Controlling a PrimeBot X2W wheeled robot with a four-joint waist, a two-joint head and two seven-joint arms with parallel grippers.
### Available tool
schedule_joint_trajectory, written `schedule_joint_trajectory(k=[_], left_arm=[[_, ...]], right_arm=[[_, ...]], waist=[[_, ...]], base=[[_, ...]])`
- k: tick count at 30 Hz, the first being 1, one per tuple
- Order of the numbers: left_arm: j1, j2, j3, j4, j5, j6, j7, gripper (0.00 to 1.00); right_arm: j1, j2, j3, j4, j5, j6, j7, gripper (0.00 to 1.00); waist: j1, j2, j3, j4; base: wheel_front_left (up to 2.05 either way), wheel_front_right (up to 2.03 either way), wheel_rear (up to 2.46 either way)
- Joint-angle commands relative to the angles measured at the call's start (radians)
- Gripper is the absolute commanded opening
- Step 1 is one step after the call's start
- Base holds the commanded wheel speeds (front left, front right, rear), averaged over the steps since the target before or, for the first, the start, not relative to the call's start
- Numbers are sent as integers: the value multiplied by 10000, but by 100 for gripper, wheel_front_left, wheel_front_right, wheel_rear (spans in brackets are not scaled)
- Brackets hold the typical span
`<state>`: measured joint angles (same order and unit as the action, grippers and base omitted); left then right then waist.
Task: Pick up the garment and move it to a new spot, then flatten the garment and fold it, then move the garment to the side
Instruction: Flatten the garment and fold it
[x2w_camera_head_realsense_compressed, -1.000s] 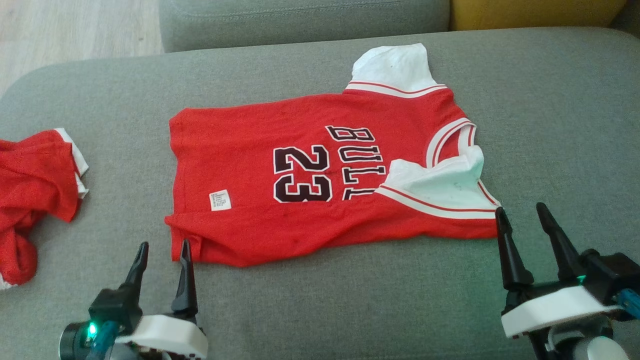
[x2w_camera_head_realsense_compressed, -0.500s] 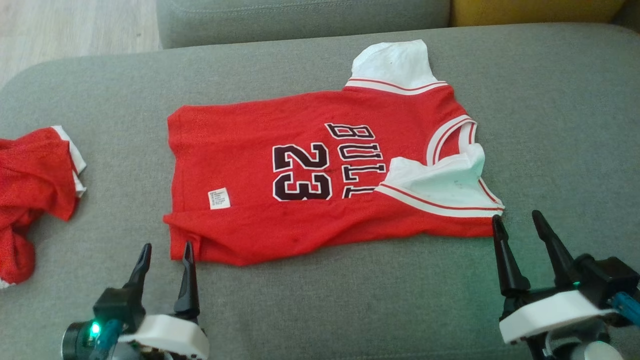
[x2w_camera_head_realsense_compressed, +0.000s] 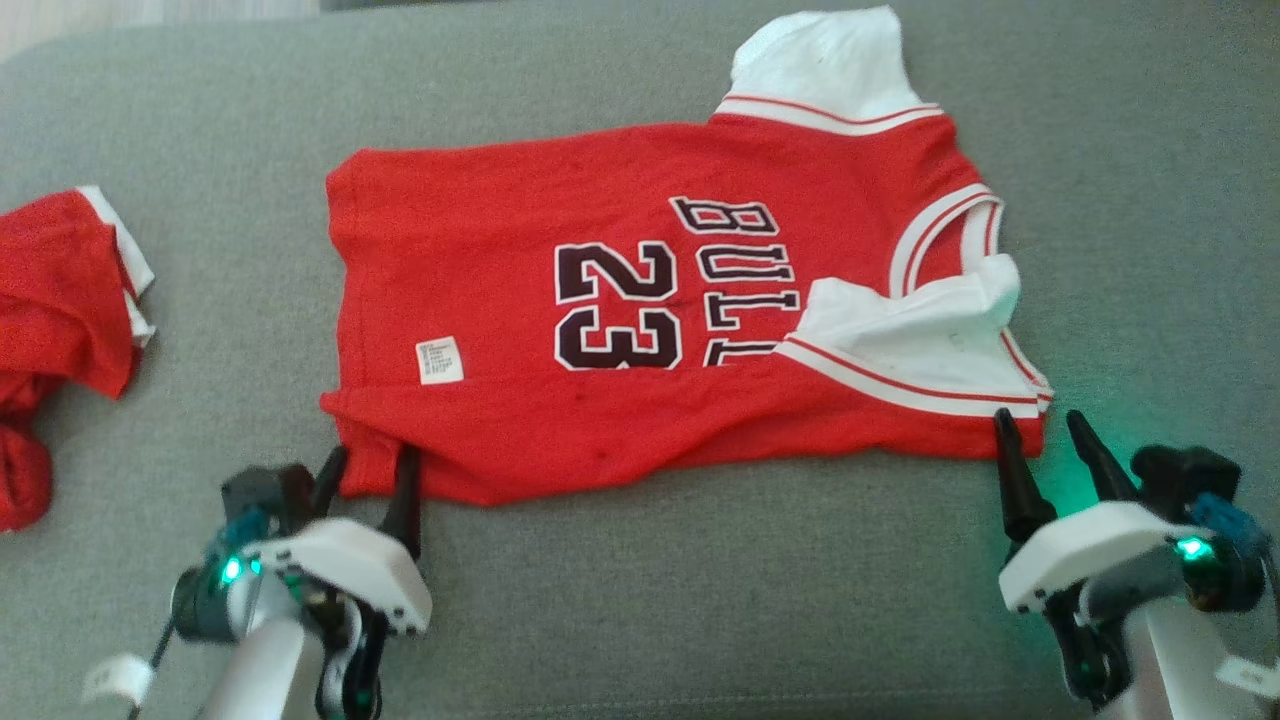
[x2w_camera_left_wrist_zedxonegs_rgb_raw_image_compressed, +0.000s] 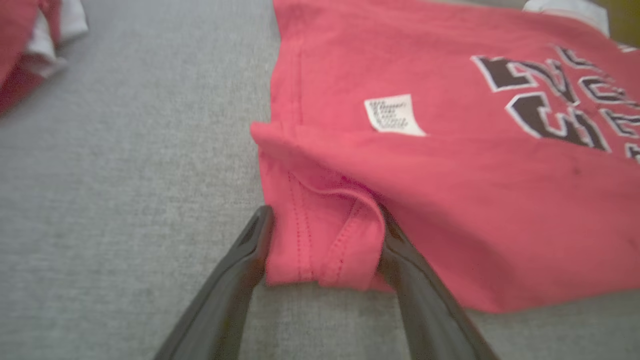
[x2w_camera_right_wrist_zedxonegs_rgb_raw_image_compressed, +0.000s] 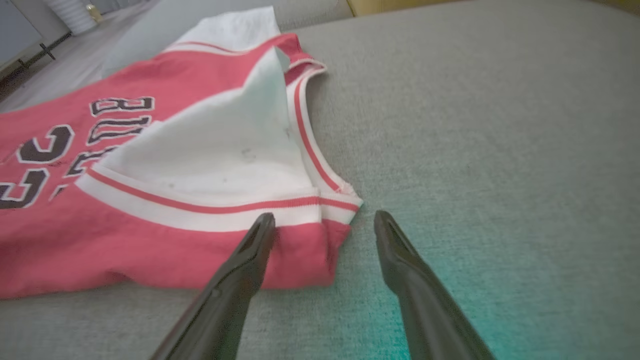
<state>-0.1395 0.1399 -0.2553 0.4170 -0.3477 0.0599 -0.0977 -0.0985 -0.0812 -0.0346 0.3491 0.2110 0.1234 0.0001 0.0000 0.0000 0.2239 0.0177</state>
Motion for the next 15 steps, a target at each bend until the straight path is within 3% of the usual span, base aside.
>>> schedule_joint_trajectory(k=[1,7,9,10,11,15], left_arm=[[-718,42,272,339,-164,-168,146,100],[-1308,-80,248,1508,-475,-444,508,98],[-1388,-115,239,1744,-545,-513,470,39],[-1412,-122,224,1824,-550,-534,416,9],[-1424,-126,207,1893,-548,-553,350,0],[-1402,-33,137,1930,-394,-503,-97,0]], right_arm=[[-610,-191,229,314,68,73,-45,100],[-1275,-178,327,1338,142,73,59,100],[-1356,-167,429,1502,198,73,166,98],[-1372,-163,467,1552,255,73,210,51],[-1380,-174,487,1586,300,73,232,2],[-1320,-226,461,1523,479,73,176,0]], waist=[[0,0,330,91],[0,0,549,119],[0,0,581,111],[0,0,590,110],[0,0,594,109],[0,0,557,112]], base=[[0,0,0],[0,0,0],[0,0,0],[0,0,0],[0,0,0],[0,0,0]])
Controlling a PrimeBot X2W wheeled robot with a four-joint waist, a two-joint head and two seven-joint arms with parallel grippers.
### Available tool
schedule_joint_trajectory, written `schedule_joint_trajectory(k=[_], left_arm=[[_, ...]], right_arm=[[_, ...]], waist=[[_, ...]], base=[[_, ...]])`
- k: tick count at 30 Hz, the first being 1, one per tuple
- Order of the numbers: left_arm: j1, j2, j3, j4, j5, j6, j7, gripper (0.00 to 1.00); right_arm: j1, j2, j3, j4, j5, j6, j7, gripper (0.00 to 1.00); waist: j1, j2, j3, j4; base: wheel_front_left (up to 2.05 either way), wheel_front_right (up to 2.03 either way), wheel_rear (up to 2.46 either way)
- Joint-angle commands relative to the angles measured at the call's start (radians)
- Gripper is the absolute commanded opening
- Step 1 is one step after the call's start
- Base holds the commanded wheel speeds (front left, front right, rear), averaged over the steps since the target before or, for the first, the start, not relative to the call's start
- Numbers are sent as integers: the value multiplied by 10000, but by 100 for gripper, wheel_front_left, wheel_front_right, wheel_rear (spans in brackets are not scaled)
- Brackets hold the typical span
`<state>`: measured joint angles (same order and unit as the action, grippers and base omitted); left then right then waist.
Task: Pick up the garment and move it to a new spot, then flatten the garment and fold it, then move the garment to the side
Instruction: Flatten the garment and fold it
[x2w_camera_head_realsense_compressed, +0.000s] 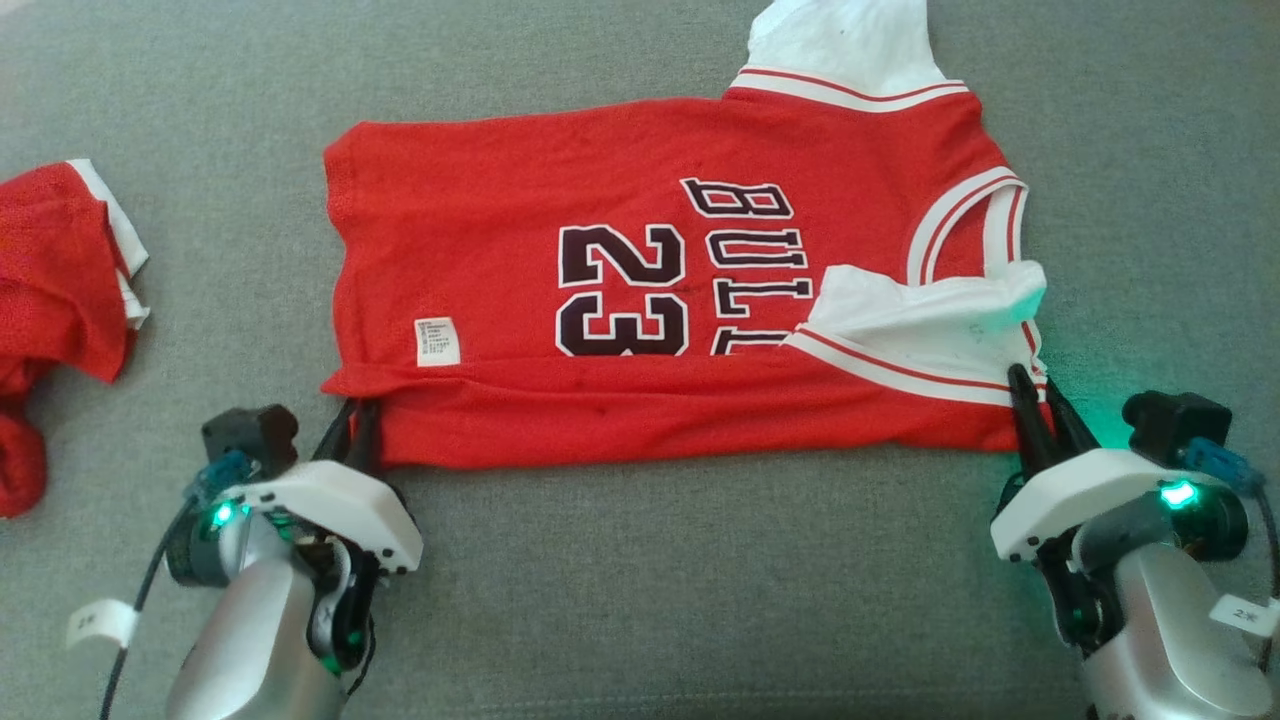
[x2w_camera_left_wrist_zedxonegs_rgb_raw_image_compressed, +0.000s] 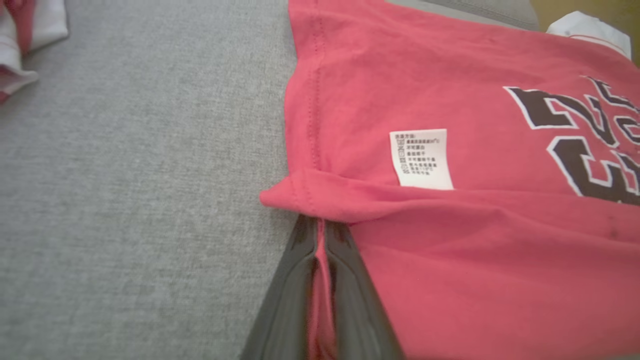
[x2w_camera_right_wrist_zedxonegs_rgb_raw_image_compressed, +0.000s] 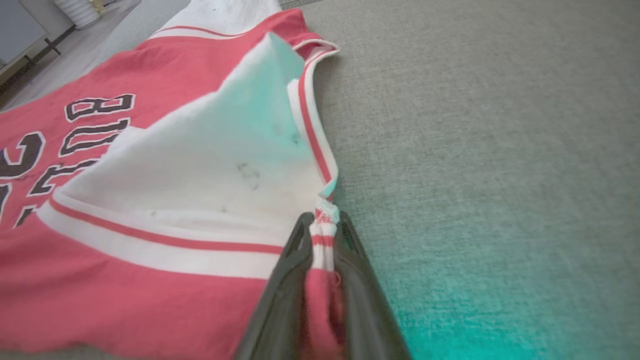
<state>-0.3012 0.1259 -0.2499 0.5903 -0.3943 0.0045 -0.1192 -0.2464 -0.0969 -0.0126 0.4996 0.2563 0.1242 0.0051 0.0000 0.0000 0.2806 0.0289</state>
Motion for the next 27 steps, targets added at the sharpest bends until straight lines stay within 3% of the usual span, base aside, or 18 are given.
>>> schedule_joint_trajectory(k=[1,10,25,26,27], left_arm=[[240,135,75,163,105,81,24,0],[807,521,58,-871,151,215,-35,0],[3344,1183,216,-3574,-413,776,1790,0],[3421,1152,211,-3692,-453,813,1841,9],[3488,1138,195,-3780,-458,860,1892,67]], right_arm=[[200,-86,228,-41,53,65,115,0],[1152,-83,20,-1322,151,65,441,0],[3988,395,-453,-4085,250,65,1598,0],[4020,407,-454,-4155,245,65,1606,13],[4034,418,-463,-4217,239,65,1583,69]], waist=[[0,0,-26,4],[0,0,-306,39],[0,0,-1238,-172],[0,0,-1259,-181],[0,0,-1288,-192]], base=[[0,0,0],[0,0,0],[0,0,0],[0,0,0],[0,0,0]])
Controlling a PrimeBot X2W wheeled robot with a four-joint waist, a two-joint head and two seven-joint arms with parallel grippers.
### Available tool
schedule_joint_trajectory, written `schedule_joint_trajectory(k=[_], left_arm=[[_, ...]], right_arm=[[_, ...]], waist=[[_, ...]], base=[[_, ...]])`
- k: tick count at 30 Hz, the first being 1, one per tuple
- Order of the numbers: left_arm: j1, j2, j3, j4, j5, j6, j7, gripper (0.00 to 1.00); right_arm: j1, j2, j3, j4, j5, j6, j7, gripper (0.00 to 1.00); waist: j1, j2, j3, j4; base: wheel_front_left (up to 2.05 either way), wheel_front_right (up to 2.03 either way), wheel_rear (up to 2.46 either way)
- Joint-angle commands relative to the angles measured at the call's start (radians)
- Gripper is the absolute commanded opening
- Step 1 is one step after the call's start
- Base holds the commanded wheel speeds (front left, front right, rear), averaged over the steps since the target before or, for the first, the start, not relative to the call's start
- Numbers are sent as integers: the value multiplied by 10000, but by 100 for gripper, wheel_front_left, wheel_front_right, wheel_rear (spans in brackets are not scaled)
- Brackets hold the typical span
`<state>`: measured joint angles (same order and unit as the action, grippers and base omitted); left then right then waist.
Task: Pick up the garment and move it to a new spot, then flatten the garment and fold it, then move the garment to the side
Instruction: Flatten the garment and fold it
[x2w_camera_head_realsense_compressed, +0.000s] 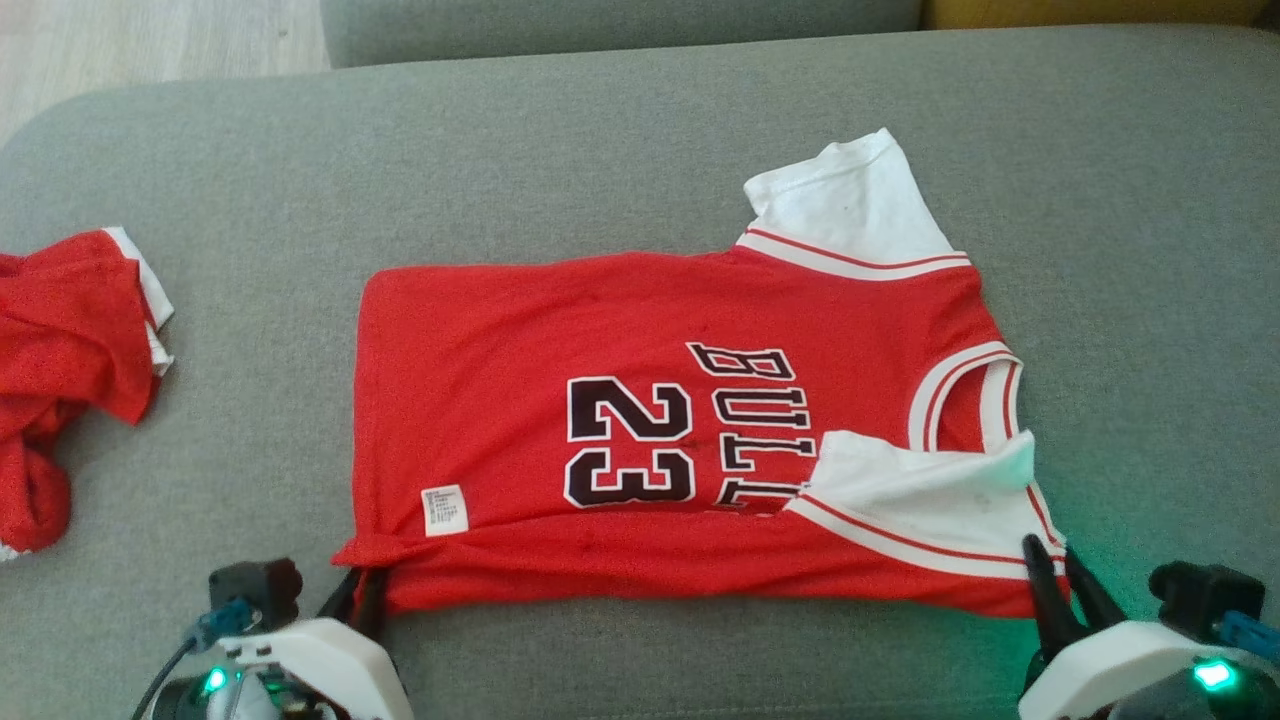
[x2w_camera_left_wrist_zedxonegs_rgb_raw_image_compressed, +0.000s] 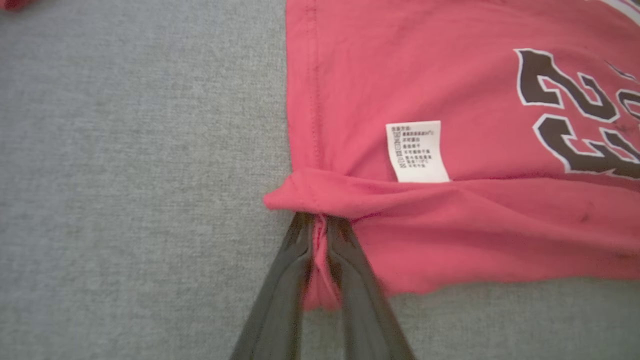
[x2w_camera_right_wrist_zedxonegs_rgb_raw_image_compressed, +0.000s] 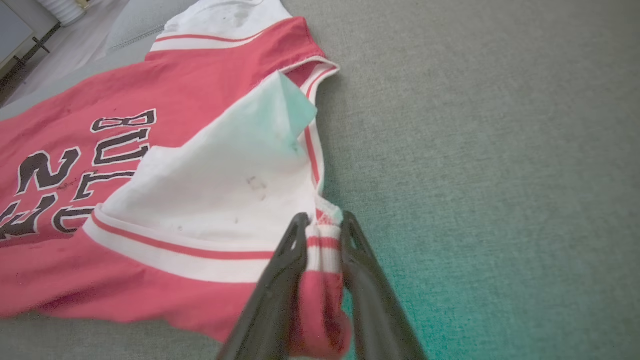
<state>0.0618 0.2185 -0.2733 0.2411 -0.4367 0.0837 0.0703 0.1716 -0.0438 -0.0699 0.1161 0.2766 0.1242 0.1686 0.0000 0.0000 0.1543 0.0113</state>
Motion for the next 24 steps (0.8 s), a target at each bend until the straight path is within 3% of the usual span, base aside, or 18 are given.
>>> schedule_joint_trajectory(k=[1,14,18,24], left_arm=[[-78,208,396,-359,-21,107,47,100],[-35,-341,455,-1810,562,835,-2001,100],[-32,-276,274,-2392,1099,1043,-2527,100],[83,-349,-20,-2619,1344,1206,-2475,100]], right_arm=[[-135,-104,117,-416,25,65,-41,100],[-634,-79,834,-2037,-839,65,-1629,100],[-700,-77,1243,-2455,-1201,65,-1715,100],[-579,-72,1493,-2628,-1342,65,-1547,100]], waist=[[0,0,-56,-34],[0,0,-507,-133],[0,0,-738,-183],[0,0,-829,-164]], base=[[0,0,0],[0,0,0],[0,0,0],[0,0,0]])
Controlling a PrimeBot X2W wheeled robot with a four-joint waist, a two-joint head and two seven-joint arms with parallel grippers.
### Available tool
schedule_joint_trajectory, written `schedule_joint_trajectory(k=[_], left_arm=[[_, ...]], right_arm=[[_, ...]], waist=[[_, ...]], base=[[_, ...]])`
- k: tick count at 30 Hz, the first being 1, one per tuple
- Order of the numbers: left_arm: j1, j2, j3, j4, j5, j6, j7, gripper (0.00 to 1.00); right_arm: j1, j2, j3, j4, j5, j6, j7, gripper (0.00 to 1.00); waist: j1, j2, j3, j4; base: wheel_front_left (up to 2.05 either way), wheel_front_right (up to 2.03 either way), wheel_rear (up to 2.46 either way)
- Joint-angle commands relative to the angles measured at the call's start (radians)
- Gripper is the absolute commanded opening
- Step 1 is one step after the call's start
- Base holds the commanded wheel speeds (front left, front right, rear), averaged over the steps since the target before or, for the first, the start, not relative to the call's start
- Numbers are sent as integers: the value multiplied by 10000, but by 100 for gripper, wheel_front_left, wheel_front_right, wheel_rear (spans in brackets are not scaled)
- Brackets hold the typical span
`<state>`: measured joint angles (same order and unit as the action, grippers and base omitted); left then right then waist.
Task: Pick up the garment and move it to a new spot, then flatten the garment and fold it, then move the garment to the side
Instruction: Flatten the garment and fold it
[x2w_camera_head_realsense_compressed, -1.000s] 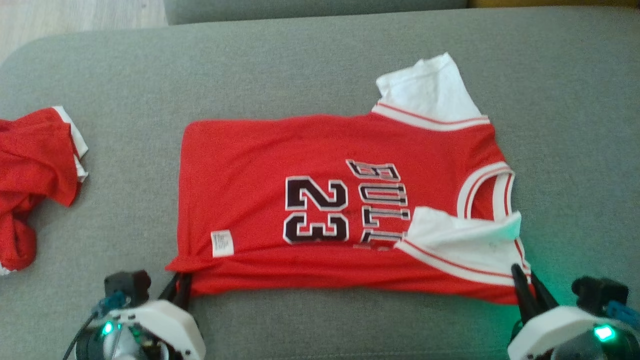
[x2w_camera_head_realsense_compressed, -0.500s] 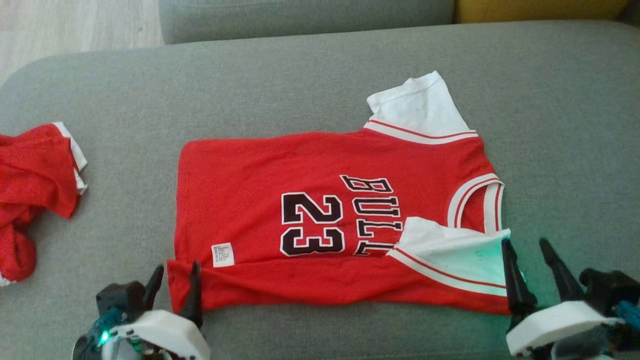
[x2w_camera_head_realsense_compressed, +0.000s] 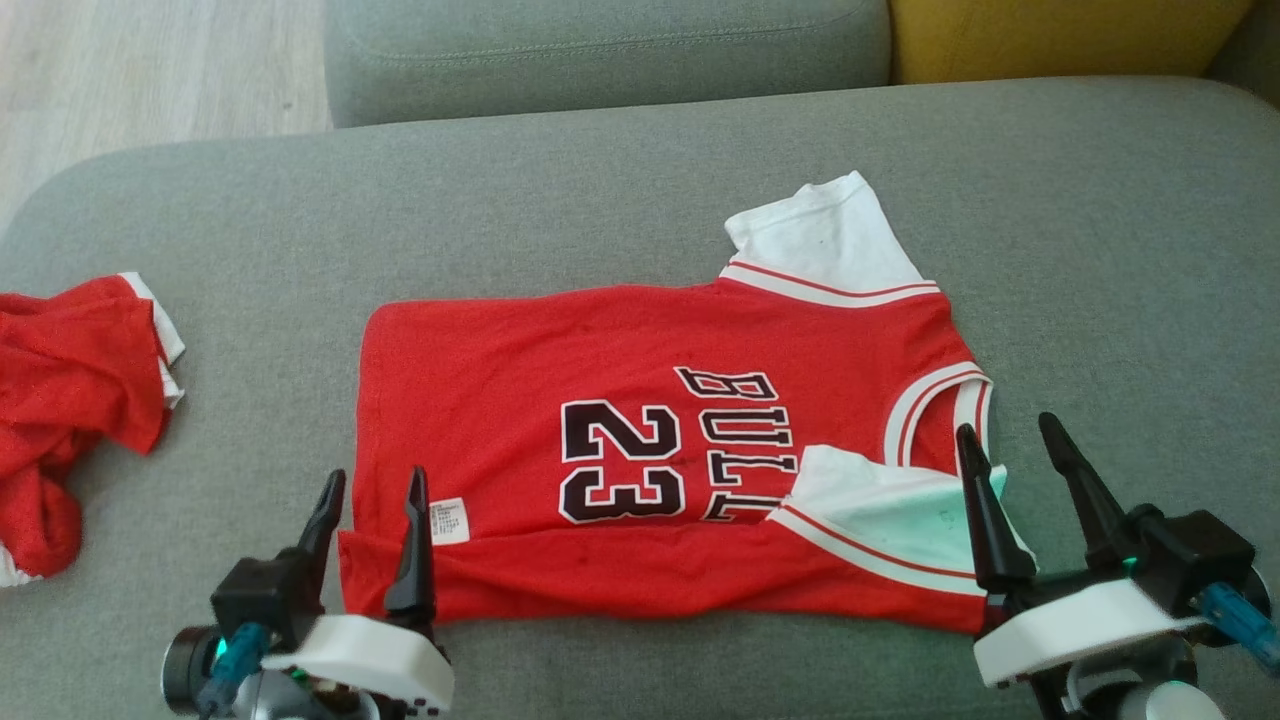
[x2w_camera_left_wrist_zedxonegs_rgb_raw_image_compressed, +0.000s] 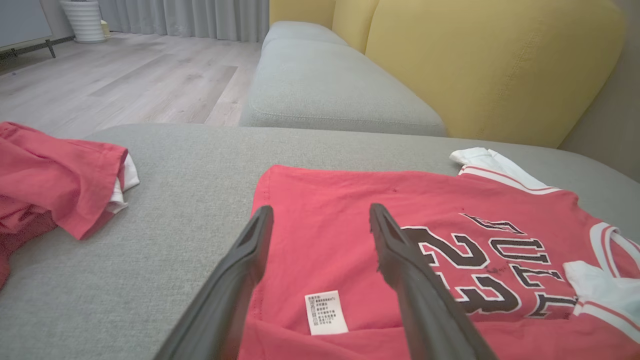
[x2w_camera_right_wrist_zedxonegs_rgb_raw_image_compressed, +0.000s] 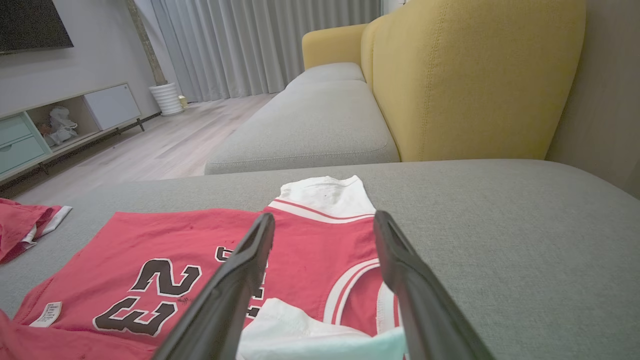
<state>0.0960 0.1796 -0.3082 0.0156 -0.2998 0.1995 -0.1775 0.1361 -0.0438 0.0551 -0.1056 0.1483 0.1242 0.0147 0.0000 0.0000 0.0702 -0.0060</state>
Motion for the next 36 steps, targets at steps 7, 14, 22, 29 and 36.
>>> schedule_joint_trajectory(k=[7,14,22,29,36], left_arm=[[-209,94,271,-338,10,149,129,100],[-304,157,257,-282,-19,164,192,100],[-2257,224,173,739,-294,-518,699,100],[-4908,126,417,3262,-887,-1191,1387,100],[-7004,67,726,6271,-1537,-1759,1957,100]], right_arm=[[-191,-69,221,-474,-70,65,133,100],[-227,-67,152,-470,10,65,140,100],[-585,-66,39,-634,146,65,142,100],[-1209,-109,233,-621,194,65,80,100],[-1676,-128,417,-292,365,65,-176,100]], waist=[[0,0,63,-5],[0,0,181,-6],[0,0,1086,144],[0,0,2011,25],[0,0,2519,-236]], base=[[0,0,0],[0,0,0],[0,0,0],[0,0,0],[0,0,0]])
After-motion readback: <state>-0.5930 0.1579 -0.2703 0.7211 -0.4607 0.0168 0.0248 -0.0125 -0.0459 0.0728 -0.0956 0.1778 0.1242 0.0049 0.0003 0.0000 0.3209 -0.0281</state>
